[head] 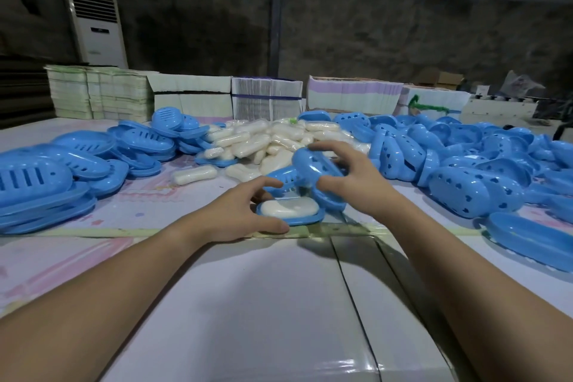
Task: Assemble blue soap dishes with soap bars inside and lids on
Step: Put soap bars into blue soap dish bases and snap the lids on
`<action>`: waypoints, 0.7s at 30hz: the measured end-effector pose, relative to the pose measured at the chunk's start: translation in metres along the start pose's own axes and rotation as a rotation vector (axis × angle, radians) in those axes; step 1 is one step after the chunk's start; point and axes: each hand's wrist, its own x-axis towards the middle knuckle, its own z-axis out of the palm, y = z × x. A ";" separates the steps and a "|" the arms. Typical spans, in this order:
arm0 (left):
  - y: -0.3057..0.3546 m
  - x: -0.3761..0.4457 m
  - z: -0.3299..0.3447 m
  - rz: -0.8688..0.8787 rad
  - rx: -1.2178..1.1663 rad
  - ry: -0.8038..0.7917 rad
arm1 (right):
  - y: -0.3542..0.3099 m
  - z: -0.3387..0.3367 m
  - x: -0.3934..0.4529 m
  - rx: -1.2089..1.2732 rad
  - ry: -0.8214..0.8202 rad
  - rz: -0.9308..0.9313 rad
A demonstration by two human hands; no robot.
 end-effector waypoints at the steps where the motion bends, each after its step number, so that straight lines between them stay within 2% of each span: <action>1: 0.001 0.000 -0.001 0.007 -0.032 0.015 | -0.002 0.007 -0.002 0.019 -0.082 -0.001; 3: 0.002 -0.001 -0.003 0.015 -0.087 0.052 | -0.001 0.017 -0.004 -0.030 -0.206 0.004; 5: 0.005 -0.002 -0.006 0.005 -0.117 0.086 | 0.001 0.022 -0.005 -0.054 -0.254 0.012; 12: 0.007 -0.002 -0.003 0.003 -0.400 0.102 | 0.004 0.020 -0.005 0.121 -0.237 0.013; 17: 0.009 -0.002 -0.003 -0.006 -0.495 0.095 | 0.010 0.024 -0.003 0.408 -0.236 0.046; 21: 0.010 -0.001 -0.003 -0.054 -0.534 0.096 | 0.012 0.029 0.001 0.496 -0.227 0.060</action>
